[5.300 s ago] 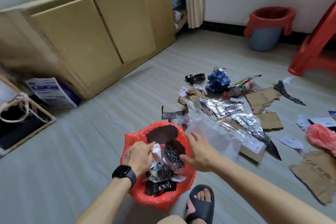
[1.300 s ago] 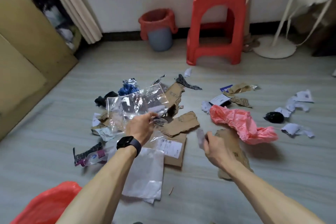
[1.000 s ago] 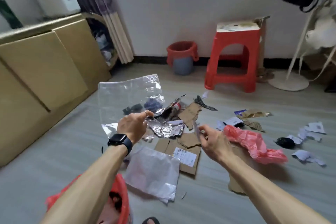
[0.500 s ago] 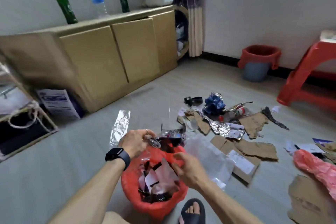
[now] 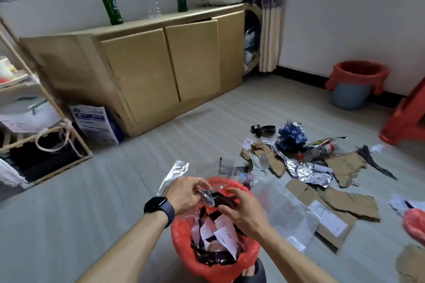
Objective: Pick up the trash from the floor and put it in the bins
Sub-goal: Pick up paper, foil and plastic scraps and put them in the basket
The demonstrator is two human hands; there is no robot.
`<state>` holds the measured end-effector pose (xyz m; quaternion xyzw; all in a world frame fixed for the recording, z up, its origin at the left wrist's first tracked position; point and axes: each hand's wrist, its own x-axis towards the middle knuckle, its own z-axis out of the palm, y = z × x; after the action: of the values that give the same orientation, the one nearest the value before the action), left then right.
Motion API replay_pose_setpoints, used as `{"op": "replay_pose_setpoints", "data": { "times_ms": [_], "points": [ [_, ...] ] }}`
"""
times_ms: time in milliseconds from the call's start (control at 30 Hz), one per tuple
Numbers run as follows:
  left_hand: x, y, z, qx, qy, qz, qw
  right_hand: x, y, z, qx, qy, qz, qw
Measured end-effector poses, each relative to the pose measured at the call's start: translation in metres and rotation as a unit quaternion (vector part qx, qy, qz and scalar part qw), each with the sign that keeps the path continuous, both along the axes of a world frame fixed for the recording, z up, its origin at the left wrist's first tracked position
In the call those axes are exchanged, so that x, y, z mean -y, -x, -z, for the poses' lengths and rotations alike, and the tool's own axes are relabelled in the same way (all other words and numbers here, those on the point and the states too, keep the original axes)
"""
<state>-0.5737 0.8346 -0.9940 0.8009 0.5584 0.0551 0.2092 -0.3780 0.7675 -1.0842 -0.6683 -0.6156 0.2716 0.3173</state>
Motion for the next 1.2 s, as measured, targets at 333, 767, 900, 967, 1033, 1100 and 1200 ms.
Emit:
{"op": "replay_pose_setpoints", "data": {
  "times_ms": [333, 767, 900, 967, 1033, 1100, 1200],
  "points": [
    [-0.018, 0.018, 0.007, -0.078, -0.077, -0.068, 0.992, 0.004, 0.001, 0.052, 0.083, 0.129, 0.048, 0.987],
    [0.0, -0.084, -0.022, 0.003, -0.458, 0.218, 0.862, 0.006, -0.084, -0.083, -0.302, 0.057, 0.164, 0.937],
    [0.017, -0.158, -0.033, 0.091, -0.415, 0.238, 0.874, 0.028, -0.152, -0.119, -0.24, -0.015, 0.218, 0.946],
    [0.028, -0.188, -0.036, 0.108, -0.337, 0.209, 0.911, 0.043, -0.188, -0.131, -0.185, -0.047, 0.244, 0.951],
    [0.04, -0.219, -0.037, 0.132, -0.229, 0.201, 0.943, 0.07, -0.227, -0.147, -0.153, -0.077, 0.285, 0.943],
    [0.046, -0.245, -0.035, 0.159, -0.161, 0.186, 0.956, 0.1, -0.256, -0.161, -0.15, -0.097, 0.31, 0.934],
    [0.053, -0.287, -0.041, 0.26, -0.084, 0.117, 0.955, 0.152, -0.287, -0.171, -0.214, -0.128, 0.337, 0.908]
  ]
}}
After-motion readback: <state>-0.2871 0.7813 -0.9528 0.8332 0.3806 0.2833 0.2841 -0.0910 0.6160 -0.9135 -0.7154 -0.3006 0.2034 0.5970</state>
